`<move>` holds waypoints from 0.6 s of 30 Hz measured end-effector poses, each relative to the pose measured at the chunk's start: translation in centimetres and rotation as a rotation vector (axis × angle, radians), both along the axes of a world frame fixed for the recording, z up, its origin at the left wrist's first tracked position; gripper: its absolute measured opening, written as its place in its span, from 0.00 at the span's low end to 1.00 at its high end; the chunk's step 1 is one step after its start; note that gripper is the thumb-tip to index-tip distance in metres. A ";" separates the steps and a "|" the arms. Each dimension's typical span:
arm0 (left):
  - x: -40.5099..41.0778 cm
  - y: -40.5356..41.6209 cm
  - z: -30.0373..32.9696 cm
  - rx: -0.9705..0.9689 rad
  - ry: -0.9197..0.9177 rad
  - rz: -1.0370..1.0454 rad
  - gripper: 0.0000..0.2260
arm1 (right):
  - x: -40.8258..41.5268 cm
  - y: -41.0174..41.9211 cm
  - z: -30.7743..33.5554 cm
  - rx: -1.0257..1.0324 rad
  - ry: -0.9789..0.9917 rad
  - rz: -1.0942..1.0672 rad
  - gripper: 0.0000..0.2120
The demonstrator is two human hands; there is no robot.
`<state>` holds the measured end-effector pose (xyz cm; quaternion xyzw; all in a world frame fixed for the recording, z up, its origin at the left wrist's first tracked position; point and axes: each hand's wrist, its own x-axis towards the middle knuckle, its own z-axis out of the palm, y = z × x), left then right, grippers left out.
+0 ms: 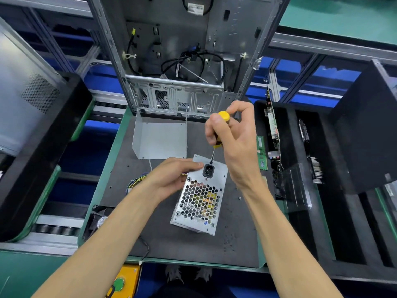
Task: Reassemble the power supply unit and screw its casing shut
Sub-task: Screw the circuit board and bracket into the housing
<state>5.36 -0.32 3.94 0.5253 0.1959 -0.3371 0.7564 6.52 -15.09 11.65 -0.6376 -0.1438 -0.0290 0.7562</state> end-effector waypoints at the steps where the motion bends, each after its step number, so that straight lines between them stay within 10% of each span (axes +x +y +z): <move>1: 0.0 0.0 0.0 -0.003 0.002 0.000 0.11 | 0.1 -0.1 -0.1 -0.014 -0.008 -0.007 0.07; 14: -0.2 0.1 -0.1 -0.020 0.000 0.016 0.11 | -0.2 0.0 -0.4 -0.030 0.072 -0.031 0.18; 18: -0.1 0.1 -0.2 -0.034 -0.003 0.010 0.11 | -0.5 0.4 -0.3 -0.008 0.056 -0.040 0.06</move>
